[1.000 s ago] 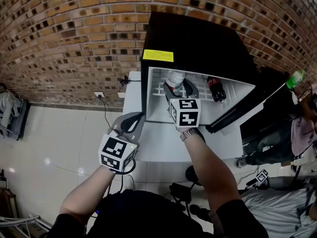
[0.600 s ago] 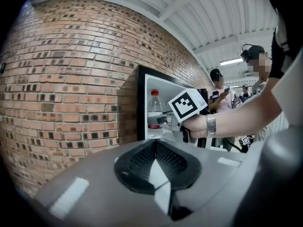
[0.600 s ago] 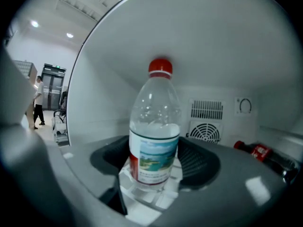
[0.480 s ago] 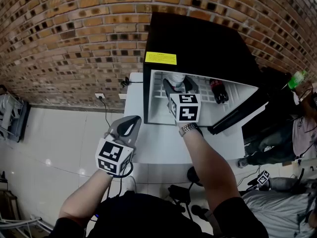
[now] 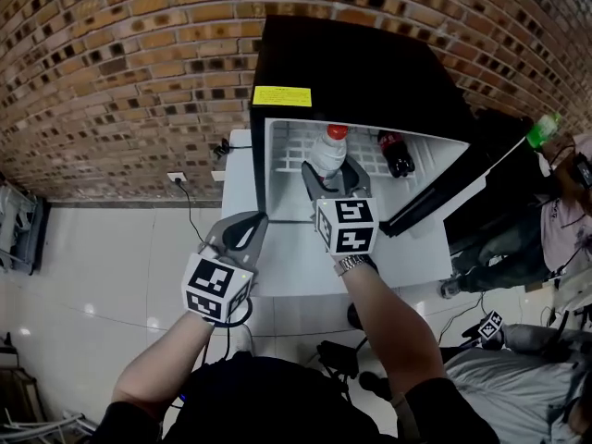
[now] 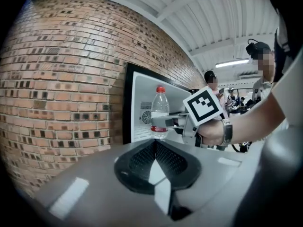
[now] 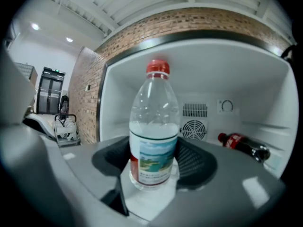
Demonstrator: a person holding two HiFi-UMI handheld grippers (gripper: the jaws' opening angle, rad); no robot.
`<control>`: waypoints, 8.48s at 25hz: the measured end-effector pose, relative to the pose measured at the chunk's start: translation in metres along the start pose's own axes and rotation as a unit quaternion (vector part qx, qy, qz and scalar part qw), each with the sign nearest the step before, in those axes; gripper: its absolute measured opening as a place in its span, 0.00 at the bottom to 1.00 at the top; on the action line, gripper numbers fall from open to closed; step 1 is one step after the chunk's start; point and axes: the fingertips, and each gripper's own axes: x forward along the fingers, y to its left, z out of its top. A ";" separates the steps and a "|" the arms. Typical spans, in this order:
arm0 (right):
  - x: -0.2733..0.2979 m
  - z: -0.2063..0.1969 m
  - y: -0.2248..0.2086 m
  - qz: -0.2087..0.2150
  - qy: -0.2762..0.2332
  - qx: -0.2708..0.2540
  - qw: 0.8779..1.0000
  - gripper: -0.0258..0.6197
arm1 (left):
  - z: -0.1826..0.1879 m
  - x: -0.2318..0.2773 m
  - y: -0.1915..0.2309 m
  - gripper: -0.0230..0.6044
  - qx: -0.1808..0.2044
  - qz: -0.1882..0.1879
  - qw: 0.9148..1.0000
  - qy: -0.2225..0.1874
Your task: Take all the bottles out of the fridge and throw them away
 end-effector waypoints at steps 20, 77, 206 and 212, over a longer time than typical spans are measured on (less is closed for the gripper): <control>-0.229 -0.080 -0.088 -0.139 0.028 0.040 0.989 0.48 | -0.009 0.073 -0.209 0.04 0.025 -0.208 0.978 0.014; -0.374 -0.680 -0.183 -0.248 0.300 0.351 0.852 0.48 | -0.367 0.210 -0.469 0.04 0.064 -0.369 0.894 0.245; -0.022 -0.050 -0.177 -0.135 0.099 -0.010 0.986 0.52 | 0.008 0.064 -0.088 0.04 0.028 -0.017 0.999 -0.002; -0.037 -0.047 -0.167 -0.130 0.067 -0.003 0.989 0.51 | 0.005 0.067 -0.090 0.04 0.029 -0.027 0.999 -0.002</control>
